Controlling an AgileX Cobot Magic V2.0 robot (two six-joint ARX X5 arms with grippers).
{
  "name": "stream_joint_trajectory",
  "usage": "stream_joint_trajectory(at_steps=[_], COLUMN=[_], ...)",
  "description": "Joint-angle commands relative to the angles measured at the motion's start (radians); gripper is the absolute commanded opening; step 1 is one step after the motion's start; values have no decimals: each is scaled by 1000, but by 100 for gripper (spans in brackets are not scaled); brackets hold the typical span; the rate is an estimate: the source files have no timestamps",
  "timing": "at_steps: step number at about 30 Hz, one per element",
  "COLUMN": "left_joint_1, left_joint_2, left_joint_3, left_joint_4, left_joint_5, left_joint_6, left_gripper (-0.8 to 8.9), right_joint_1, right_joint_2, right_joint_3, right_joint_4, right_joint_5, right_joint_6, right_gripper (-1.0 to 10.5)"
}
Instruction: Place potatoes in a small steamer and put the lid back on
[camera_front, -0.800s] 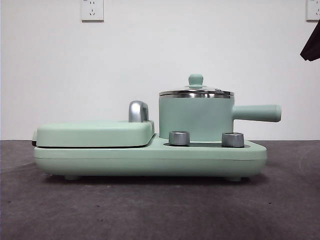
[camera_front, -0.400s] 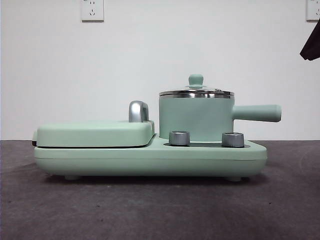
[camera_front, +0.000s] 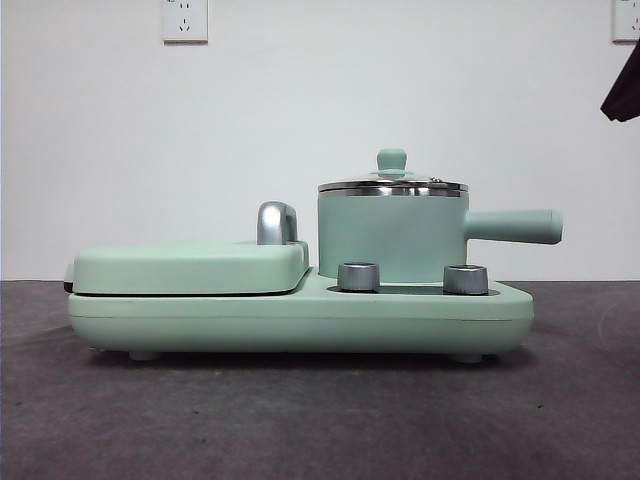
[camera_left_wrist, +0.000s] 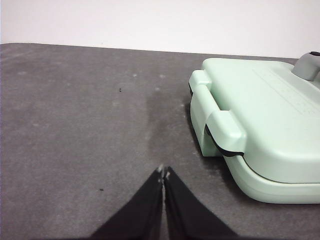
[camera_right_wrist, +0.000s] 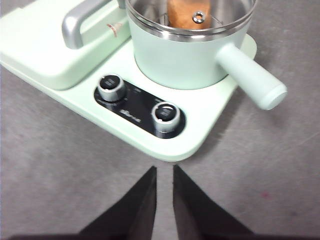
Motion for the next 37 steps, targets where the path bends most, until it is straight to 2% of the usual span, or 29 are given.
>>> stream_joint_trajectory(at_steps=[1,7,13,21,25,37], left_joint_1=[0,0,0,0,0,0], left_joint_2=[-2,-2,-2,-2,-2,-2], left_joint_3=[-18,-18,-18,-18,-18,-18], left_joint_4=[-6,-6,-6,-6,-7,-7], left_joint_5=[0,0,0,0,0,0], left_joint_6=[0,0,0,0,0,0], left_gripper=[6,6,6,6,6,6], right_joint_1=[-35,-218,-343,-376,-374,-374], right_joint_2=[-73,-407,-628,-623,-623,-623], right_joint_3=[-64,-391,-527,-621,-626,-626], right_joint_4=[60,287,304,475,486,486], right_joint_5=[39,55,55,45,26,32], right_joint_6=[-72,0,-1,14,63,62], right_gripper=[47,47,47,47,47,47])
